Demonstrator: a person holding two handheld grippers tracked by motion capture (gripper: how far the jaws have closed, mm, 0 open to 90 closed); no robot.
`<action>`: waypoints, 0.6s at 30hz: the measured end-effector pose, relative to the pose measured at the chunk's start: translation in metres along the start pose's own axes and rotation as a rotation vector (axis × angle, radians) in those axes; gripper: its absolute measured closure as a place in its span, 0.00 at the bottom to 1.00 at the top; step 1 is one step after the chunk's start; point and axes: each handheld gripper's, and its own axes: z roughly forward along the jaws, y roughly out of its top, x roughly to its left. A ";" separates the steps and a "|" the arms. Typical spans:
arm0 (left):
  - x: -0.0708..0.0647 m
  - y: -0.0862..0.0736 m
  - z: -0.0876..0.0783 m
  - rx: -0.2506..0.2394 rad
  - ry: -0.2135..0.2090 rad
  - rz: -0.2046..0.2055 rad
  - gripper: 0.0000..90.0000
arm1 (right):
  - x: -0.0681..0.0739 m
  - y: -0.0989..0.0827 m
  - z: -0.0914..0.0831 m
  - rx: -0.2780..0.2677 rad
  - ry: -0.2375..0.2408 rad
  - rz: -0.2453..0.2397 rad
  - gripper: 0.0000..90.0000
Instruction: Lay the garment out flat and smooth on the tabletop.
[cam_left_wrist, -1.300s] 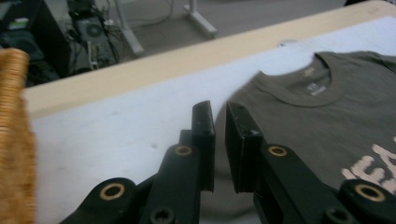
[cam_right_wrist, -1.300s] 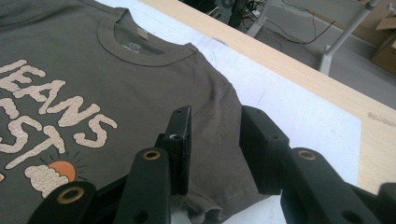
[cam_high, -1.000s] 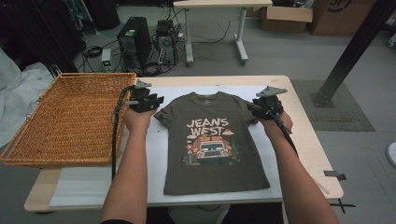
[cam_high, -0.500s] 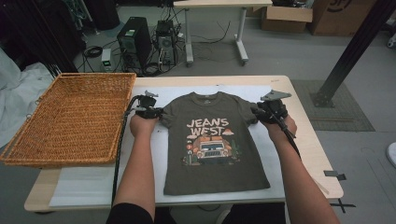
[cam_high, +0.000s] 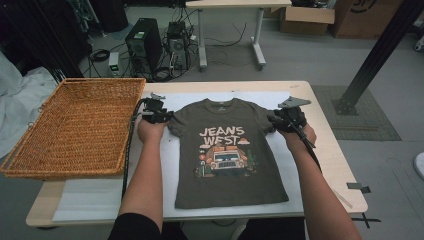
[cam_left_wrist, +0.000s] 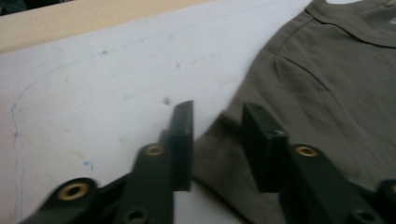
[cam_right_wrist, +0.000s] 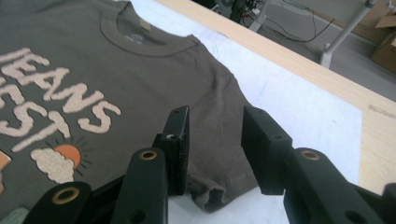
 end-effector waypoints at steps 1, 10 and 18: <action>-0.003 0.000 -0.004 -0.009 0.000 0.005 0.67 | 0.000 0.001 0.000 -0.006 0.002 0.010 0.67; -0.032 0.007 -0.052 -0.168 -0.103 0.049 0.51 | 0.000 0.007 -0.019 -0.115 0.042 0.108 0.49; -0.049 0.022 -0.110 -0.317 -0.171 0.034 0.35 | -0.005 0.012 -0.051 -0.196 0.030 0.150 0.27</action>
